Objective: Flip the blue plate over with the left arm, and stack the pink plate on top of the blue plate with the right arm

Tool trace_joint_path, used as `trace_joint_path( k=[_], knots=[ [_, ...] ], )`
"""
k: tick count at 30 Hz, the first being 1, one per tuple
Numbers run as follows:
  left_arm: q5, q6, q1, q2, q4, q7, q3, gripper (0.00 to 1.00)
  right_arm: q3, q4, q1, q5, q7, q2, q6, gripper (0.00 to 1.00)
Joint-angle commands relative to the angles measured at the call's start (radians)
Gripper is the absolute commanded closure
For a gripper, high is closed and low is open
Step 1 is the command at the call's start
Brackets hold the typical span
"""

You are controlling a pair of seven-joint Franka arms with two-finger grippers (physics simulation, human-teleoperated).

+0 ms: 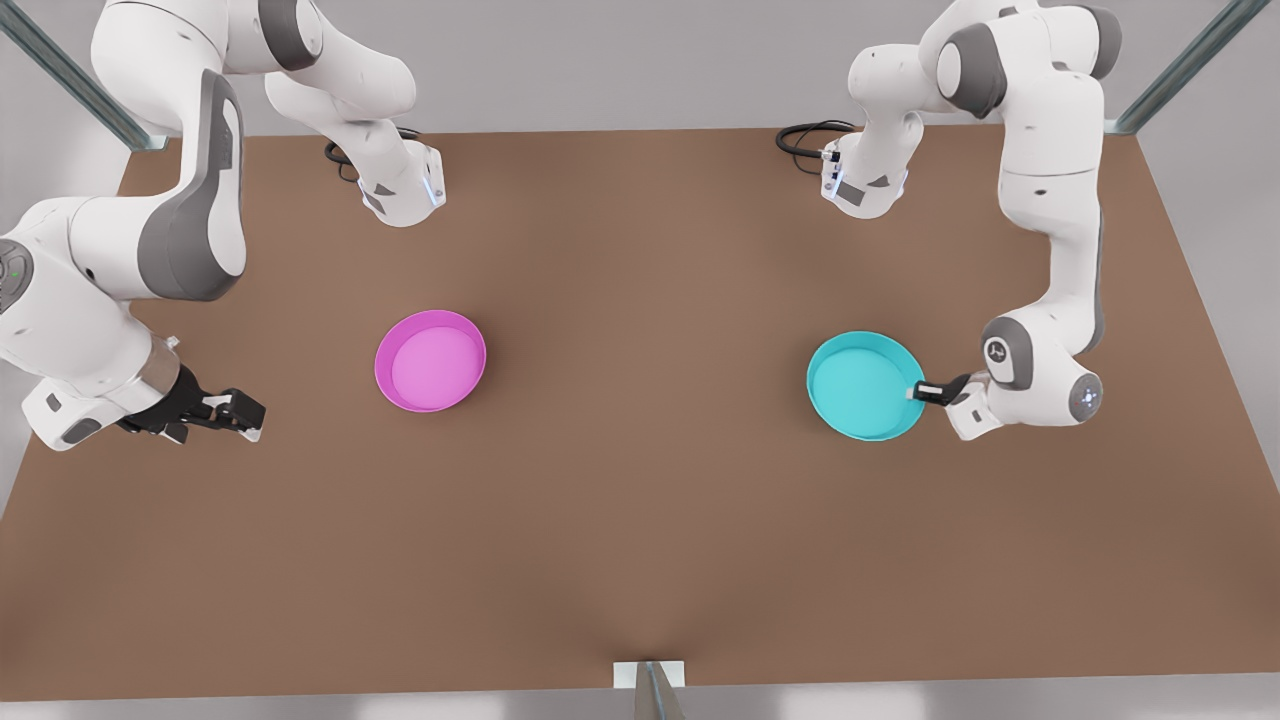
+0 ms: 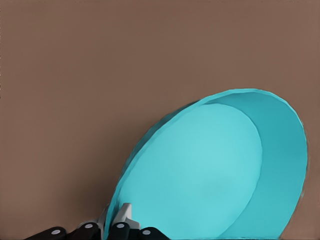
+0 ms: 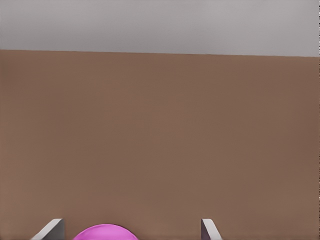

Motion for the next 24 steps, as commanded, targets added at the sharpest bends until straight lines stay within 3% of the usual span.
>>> trace_joint_path(
  k=[1, 13, 24],
  knots=[
    [-0.110, -0.004, 0.000, -0.003, 0.000, 0.003, 0.000, 0.79, 0.000, 0.000, 0.000, -0.001, 0.000, 0.000, 0.000, 0.00],
    [-0.031, -0.102, -0.038, -0.058, 0.080, -0.138, -0.006, 0.79, 0.002, 0.000, 0.000, -0.001, 0.000, -0.002, 0.005, 0.00],
    [0.107, -0.219, -0.235, -0.057, 0.261, -0.465, -0.004, 0.79, 0.000, 0.000, 0.000, -0.001, 0.000, 0.000, 0.005, 0.00]
  ],
)
